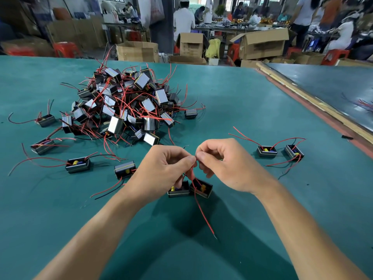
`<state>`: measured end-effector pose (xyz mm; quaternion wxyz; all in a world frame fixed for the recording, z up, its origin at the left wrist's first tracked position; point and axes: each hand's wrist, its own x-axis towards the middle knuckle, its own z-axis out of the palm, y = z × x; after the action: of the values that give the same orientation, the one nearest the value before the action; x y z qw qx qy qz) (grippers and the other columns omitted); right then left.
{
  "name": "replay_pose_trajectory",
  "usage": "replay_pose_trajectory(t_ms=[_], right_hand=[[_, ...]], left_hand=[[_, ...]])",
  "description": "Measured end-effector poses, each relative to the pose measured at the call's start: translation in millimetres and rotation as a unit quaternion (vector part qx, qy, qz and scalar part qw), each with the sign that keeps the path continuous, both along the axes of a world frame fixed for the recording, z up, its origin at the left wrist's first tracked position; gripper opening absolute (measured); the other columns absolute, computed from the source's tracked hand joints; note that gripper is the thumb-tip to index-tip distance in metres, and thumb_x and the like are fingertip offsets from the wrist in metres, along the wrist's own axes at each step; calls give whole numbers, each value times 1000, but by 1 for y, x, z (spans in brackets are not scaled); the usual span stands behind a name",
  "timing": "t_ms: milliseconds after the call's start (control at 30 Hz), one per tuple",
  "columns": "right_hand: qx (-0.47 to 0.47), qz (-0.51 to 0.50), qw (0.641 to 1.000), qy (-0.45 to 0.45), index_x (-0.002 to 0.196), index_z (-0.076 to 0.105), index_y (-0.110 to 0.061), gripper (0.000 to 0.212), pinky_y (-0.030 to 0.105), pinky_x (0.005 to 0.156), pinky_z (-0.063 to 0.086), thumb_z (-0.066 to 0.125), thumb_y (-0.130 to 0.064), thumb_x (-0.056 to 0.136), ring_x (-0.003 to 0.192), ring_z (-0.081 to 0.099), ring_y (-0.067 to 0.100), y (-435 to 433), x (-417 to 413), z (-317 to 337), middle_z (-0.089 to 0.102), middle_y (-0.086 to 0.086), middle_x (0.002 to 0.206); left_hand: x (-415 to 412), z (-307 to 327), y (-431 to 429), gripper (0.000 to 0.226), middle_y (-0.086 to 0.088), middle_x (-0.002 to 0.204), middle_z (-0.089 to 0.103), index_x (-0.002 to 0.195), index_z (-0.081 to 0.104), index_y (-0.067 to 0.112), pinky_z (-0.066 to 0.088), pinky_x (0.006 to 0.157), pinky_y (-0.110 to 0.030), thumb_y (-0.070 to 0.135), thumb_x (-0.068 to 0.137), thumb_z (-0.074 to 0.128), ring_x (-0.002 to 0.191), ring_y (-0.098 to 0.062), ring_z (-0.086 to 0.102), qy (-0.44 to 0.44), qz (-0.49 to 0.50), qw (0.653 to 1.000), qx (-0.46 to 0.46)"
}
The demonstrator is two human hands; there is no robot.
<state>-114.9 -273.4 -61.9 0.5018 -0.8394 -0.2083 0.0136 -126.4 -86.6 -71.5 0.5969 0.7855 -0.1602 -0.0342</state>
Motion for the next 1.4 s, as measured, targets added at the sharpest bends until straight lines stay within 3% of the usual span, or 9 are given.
replay_pose_trajectory(t_ms=[133,267,400,633,800,900,1133,1233,1400], right_hand=[[-2,-5,1000,-27,83,72,-12,16,33,65,57,62,-9,95,62,63,17,-2,0,1,68,-7,66],[-1,2,999,-40,85,76,-15,16,20,64,52,65,-5,91,62,62,5,-2,-2,3,71,-8,69],[18,-16,999,-33,82,76,-13,17,29,61,54,65,-5,91,57,59,8,0,-3,5,72,-2,68],[35,-20,999,-1,79,77,-8,14,28,59,52,68,-3,89,55,58,9,0,-3,6,72,3,68],[16,-32,999,3,74,76,-11,15,35,61,53,69,-7,87,55,58,11,0,-2,4,72,5,67],[25,-58,998,14,72,74,-13,16,29,59,53,70,-7,86,53,59,9,1,1,2,72,1,65],[39,-54,998,3,72,72,-13,15,37,62,55,71,-4,85,58,60,13,0,-1,4,71,3,66],[46,-23,999,-5,73,71,-14,18,30,57,55,70,-1,86,61,61,11,1,-2,6,70,3,68],[141,-20,984,109,71,74,-18,22,22,57,53,71,-3,87,59,59,10,1,-1,7,68,0,67]], left_hand=[[1,-1,0,23,-2,65,70,75,71,16,45,51,-29,14,95,60,46,-15,51,-10,12,1000,-8],[3,-2,1,21,-5,66,70,76,71,15,46,50,-27,16,95,61,46,-14,51,-13,23,1000,-8],[3,-2,0,20,-7,65,70,76,71,15,46,50,-24,17,94,63,45,-13,52,-19,33,999,-13],[2,-1,-3,19,2,57,66,75,67,10,42,46,-19,14,94,64,42,-11,48,-24,37,999,-25],[2,-1,-2,11,-5,62,69,81,61,7,45,45,-24,9,88,69,43,-16,50,-28,55,997,-50],[0,-1,-2,10,-4,67,71,79,65,6,48,50,-31,4,87,71,48,-16,54,-46,49,997,-32],[0,2,-1,10,-4,68,73,82,74,8,50,52,-23,6,90,67,49,-13,52,7,31,999,-32],[1,4,1,14,-4,66,70,79,72,7,47,51,-22,6,91,65,49,-13,50,43,16,997,-55],[0,4,0,14,-3,66,69,80,71,8,46,51,-20,6,92,64,49,-11,49,35,12,997,-64]])
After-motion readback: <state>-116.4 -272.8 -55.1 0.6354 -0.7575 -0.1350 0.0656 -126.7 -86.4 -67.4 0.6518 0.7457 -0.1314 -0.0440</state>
